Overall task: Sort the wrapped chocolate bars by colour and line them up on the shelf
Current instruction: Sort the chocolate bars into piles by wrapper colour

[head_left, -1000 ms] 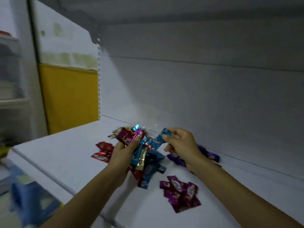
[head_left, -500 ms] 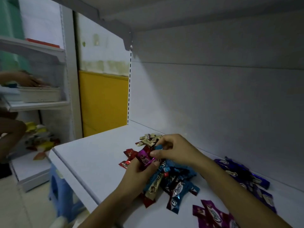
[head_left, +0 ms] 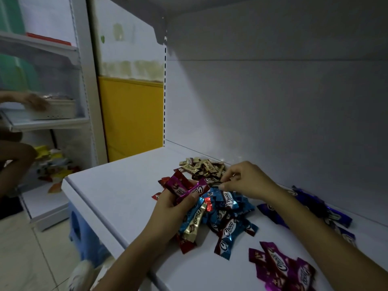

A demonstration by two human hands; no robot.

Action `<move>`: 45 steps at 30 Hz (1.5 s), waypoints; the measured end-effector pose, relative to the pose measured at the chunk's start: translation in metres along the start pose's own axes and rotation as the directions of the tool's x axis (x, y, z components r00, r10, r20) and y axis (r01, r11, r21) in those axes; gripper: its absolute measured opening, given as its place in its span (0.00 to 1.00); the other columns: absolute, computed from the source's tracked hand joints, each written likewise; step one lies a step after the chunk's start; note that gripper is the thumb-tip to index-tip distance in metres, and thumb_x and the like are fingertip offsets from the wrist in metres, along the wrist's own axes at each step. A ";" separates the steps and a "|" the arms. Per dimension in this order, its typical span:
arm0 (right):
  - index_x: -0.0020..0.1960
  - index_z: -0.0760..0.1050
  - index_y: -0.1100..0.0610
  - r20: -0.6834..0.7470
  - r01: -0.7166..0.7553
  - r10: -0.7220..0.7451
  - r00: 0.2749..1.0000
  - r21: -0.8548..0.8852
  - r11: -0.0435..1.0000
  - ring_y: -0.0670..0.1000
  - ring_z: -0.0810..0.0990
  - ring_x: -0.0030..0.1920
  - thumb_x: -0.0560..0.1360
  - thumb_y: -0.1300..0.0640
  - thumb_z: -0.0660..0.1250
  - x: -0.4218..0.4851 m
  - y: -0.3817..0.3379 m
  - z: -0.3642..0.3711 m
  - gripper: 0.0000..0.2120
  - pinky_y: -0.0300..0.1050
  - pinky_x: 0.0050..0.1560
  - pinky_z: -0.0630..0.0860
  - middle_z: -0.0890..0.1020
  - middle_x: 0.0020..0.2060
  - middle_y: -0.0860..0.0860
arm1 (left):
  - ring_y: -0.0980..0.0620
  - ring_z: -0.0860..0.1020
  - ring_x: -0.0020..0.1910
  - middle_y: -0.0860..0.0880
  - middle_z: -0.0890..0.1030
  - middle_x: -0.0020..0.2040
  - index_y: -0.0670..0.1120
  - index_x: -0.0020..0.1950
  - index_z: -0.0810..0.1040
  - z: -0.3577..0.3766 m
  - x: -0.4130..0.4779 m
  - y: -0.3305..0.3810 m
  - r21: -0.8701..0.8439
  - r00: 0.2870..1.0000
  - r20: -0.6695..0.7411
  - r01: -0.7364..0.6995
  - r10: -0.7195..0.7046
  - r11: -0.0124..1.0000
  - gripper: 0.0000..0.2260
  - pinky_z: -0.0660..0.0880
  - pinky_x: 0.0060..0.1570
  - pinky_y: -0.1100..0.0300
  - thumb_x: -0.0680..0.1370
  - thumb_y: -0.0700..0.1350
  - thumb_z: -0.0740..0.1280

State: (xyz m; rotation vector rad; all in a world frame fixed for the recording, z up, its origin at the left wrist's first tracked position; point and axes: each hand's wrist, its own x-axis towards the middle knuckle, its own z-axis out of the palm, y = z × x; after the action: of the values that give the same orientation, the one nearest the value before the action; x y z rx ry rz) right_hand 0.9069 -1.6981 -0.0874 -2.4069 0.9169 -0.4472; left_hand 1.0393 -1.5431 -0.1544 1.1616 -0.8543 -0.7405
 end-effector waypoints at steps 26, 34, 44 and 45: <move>0.42 0.82 0.52 0.502 0.134 -0.232 0.833 0.223 0.966 0.47 0.80 0.37 0.67 0.52 0.74 -0.030 -0.014 -0.046 0.05 0.35 0.36 0.75 0.85 0.38 0.51 | 0.57 0.83 0.48 0.53 0.83 0.50 0.51 0.58 0.76 0.001 -0.006 0.003 0.195 1.000 0.003 -0.028 0.028 0.980 0.16 0.79 0.45 0.62 0.72 0.54 0.66; 0.43 0.82 0.54 0.666 0.047 -0.005 0.746 -0.044 0.998 0.45 0.80 0.30 0.71 0.57 0.74 -0.046 -0.008 -0.064 0.02 0.34 0.29 0.73 0.85 0.37 0.50 | 0.57 0.83 0.42 0.54 0.84 0.45 0.50 0.57 0.76 0.001 -0.007 0.002 0.230 0.999 -0.006 -0.033 0.036 0.973 0.14 0.77 0.35 0.66 0.73 0.52 0.66; 0.53 0.80 0.54 0.401 -0.008 0.105 0.910 -0.234 0.972 0.49 0.81 0.26 0.72 0.52 0.72 -0.048 -0.015 -0.066 0.11 0.37 0.26 0.75 0.85 0.36 0.47 | 0.56 0.83 0.45 0.53 0.82 0.50 0.50 0.59 0.75 0.004 -0.008 0.004 0.270 0.999 0.005 -0.040 0.040 0.962 0.15 0.77 0.41 0.63 0.73 0.52 0.65; 0.52 0.80 0.54 0.348 0.020 0.048 0.936 -0.190 0.982 0.49 0.82 0.27 0.73 0.51 0.71 -0.047 -0.017 -0.061 0.10 0.38 0.28 0.76 0.85 0.35 0.46 | 0.57 0.83 0.44 0.54 0.82 0.49 0.52 0.57 0.75 0.004 -0.008 0.004 0.279 0.999 0.009 -0.044 0.043 0.959 0.14 0.77 0.39 0.65 0.73 0.52 0.65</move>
State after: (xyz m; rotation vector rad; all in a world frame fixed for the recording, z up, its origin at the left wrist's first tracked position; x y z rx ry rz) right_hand 0.8537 -1.6763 -0.0333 -2.5352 0.8443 0.0849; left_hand 1.0317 -1.5373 -0.1516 1.3868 -1.0072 -0.5977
